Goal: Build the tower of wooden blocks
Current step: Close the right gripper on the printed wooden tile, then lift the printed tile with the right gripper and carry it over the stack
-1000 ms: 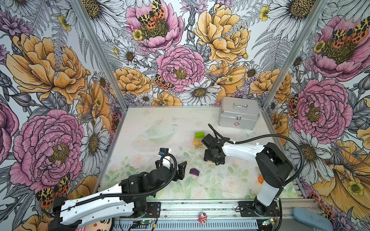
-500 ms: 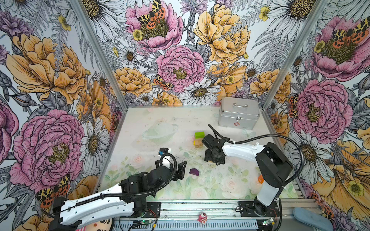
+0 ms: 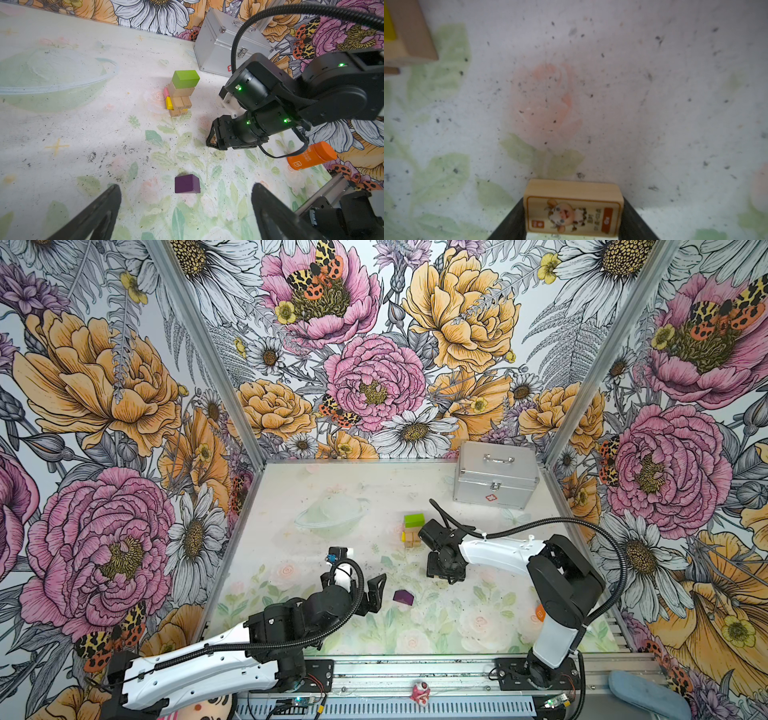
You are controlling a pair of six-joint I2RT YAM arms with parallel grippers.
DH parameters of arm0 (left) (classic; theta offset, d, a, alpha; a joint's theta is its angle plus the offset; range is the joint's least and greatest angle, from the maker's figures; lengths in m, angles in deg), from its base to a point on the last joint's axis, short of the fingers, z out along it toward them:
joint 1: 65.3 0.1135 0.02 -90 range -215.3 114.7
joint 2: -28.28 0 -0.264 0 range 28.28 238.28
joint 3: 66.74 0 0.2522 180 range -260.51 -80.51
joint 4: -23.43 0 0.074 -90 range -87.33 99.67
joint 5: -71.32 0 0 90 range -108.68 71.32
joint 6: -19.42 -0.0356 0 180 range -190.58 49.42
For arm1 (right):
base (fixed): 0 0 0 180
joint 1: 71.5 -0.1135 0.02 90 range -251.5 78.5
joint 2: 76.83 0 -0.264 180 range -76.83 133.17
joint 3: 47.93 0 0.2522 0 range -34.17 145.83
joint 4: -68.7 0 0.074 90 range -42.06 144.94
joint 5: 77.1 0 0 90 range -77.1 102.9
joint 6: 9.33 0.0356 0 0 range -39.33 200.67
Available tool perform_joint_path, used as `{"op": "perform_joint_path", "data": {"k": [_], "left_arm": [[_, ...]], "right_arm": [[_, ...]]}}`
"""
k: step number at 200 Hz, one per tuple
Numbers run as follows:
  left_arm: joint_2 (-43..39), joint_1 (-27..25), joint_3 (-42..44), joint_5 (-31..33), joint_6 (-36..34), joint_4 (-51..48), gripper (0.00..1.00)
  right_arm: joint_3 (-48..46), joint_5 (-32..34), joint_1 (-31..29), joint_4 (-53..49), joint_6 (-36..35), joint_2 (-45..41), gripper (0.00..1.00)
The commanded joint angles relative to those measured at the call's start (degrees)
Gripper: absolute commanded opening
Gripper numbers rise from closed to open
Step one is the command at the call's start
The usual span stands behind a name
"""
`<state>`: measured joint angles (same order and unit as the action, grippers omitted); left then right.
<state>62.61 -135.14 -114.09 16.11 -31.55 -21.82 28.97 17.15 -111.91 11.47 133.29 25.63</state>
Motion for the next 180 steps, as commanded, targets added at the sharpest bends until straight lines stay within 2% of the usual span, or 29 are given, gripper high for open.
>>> {"op": "perform_joint_path", "data": {"k": [1, 91, 180], "left_arm": [[-0.71, 0.45, 0.88, -1.06, -0.51, 0.37, 0.99], [0.19, 0.56, 0.19, -1.04, -0.79, 0.38, 0.99], [0.66, 0.76, 0.10, -0.50, -0.66, 0.37, 0.99]], "right_arm": [[1.29, 1.00, 0.50, -1.60, -1.05, 0.42, 0.59], [4.90, 3.50, 0.85, -6.02, -4.29, -4.22, 0.56], [18.49, 5.91, 3.40, -13.13, -10.91, -5.08, 0.56]]}}
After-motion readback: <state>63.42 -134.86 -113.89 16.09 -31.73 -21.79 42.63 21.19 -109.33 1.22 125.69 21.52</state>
